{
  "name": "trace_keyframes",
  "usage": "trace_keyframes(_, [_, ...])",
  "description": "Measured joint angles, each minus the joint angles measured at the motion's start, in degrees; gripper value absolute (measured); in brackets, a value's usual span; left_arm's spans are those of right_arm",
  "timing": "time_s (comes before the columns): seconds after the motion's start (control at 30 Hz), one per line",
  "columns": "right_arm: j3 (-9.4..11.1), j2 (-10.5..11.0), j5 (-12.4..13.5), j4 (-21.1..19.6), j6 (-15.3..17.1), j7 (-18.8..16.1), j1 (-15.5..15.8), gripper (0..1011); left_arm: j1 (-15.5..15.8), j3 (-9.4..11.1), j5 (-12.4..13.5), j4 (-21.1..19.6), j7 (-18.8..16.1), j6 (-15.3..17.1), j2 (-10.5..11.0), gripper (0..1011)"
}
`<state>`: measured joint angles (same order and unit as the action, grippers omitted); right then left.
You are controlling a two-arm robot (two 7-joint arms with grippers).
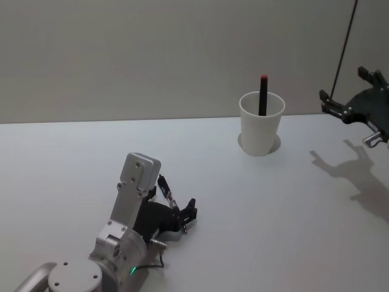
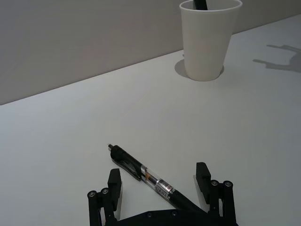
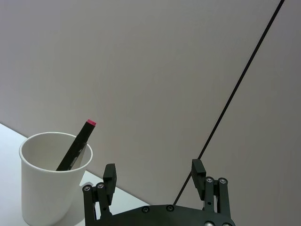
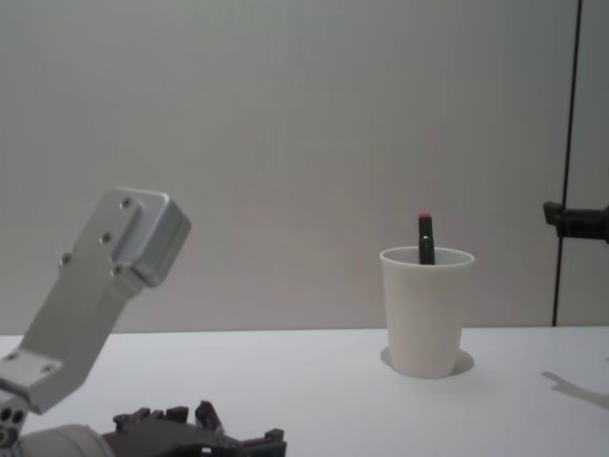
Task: Place the pen into the pen holder.
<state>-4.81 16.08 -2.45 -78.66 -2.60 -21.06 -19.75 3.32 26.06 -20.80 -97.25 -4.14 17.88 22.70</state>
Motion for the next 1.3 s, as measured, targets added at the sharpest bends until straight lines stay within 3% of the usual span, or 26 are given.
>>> trace_keyframes(0.83, [0.00,0.00,0.00,0.00,0.00,0.00,0.00,1002,-1.01,-0.10,1.59,0.62,0.48,-1.44,-0.03,999])
trace_keyframes(0.97, [0.00,0.00,0.00,0.00,0.00,0.00,0.00,1002,-1.07,-0.11,1.65,0.63,0.51,-1.52,-0.03,927])
trace_keyframes(1.3, [0.00,0.00,0.00,0.00,0.00,0.00,0.00,1002,-1.15,-0.17,1.76,0.68,0.50,-1.64,-0.03,623])
